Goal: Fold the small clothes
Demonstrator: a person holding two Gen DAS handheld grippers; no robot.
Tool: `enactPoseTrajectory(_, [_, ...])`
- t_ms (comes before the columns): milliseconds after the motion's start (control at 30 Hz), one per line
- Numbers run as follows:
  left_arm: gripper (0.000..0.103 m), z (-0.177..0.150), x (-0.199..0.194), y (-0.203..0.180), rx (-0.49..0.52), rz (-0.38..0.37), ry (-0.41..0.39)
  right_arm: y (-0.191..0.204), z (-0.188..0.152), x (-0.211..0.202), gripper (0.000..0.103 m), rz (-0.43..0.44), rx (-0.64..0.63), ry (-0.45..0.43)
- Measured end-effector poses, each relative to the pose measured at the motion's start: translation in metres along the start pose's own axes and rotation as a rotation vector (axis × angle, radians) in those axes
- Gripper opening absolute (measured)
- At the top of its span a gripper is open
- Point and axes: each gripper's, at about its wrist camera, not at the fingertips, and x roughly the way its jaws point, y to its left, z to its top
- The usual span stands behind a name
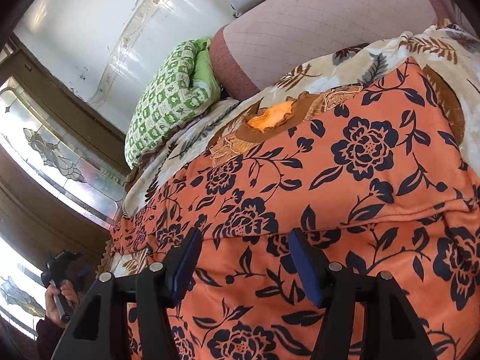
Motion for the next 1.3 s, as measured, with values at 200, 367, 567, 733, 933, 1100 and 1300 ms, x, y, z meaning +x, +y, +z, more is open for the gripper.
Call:
enactPoseTrajectory(200, [0.039,0.004,0.051,0.007,-0.136,0.014,0.042,-0.002,0.006,0.005,0.064,-0.008,-0.005,0.006])
enactPoseTrajectory(367, [0.04,0.011,0.065,0.016,-0.174,0.074,0.005,-0.001,0.009,0.002,0.064,-0.022,-0.039,-0.01])
enactPoseTrajectory(567, [0.034,0.017,0.082,0.023,-0.171,0.123,-0.039,-0.008,0.014,0.004,0.064,-0.039,-0.022,-0.019])
enactPoseTrajectory(733, [0.005,0.023,0.085,0.006,-0.051,0.166,-0.106,-0.012,0.016,0.002,0.064,-0.051,-0.021,-0.039])
enactPoseTrajectory(933, [0.004,0.002,0.049,-0.077,0.228,0.059,-0.18,-0.023,0.022,-0.008,0.064,-0.061,0.016,-0.08])
enactPoseTrajectory(1100, [0.004,-0.049,0.014,-0.18,0.497,-0.073,-0.173,-0.034,0.03,-0.024,0.064,-0.049,0.075,-0.128])
enactPoseTrajectory(1300, [0.004,-0.152,-0.006,-0.308,0.804,-0.215,-0.099,-0.056,0.045,-0.063,0.064,-0.035,0.162,-0.227])
